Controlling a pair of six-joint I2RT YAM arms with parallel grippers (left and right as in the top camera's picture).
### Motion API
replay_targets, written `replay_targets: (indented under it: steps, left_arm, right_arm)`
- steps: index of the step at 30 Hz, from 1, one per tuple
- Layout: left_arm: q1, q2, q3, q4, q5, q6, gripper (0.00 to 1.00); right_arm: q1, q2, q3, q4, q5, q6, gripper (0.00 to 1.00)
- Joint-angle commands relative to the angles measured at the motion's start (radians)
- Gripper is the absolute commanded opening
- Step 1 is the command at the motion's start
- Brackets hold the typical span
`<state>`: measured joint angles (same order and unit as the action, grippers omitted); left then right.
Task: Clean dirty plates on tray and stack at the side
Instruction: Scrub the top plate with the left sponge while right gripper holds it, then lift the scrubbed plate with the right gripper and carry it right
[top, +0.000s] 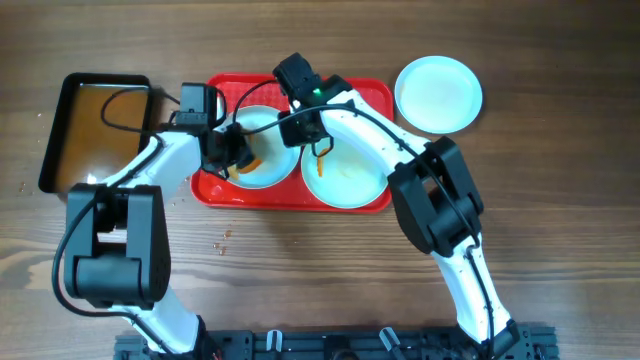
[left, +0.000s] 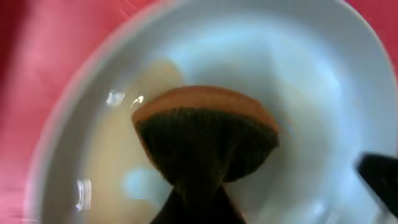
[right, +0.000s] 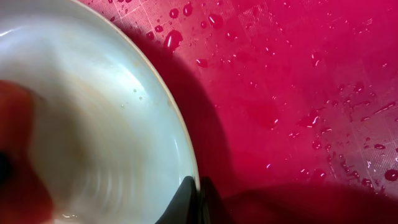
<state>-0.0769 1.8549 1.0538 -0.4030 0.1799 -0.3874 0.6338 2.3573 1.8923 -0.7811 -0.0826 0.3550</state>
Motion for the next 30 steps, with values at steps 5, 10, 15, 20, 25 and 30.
replay_targets:
  steps: [5,10,15,20,25,30]
  left_arm:
    - [0.002,-0.006,-0.005,0.006,-0.518,0.201,0.04]
    - [0.000,-0.116,-0.003,0.018,-0.675,0.200,0.04]
    - [0.006,-0.296,-0.003,-0.006,-0.523,0.110,0.04]
    - [0.055,-0.345,-0.003,-0.085,-0.046,0.008,0.04]
    - [0.074,-0.341,-0.003,-0.150,-0.024,0.008,0.04]
    - [0.113,-0.341,-0.003,-0.193,-0.027,0.008,0.04]
  right_arm:
    - [0.005,0.026,0.019,-0.001,-0.003,0.012,0.05]
    - [0.005,0.026,0.019,0.003,-0.001,0.012,0.05]
    - [0.005,0.025,0.035,0.001,0.008,-0.002,0.04]
    - [0.005,0.015,0.222,-0.113,0.116,-0.097,0.04]
    - [0.013,-0.029,0.396,-0.240,0.438,-0.238,0.04]
    - [0.044,-0.074,0.398,-0.236,0.704,-0.431,0.04]
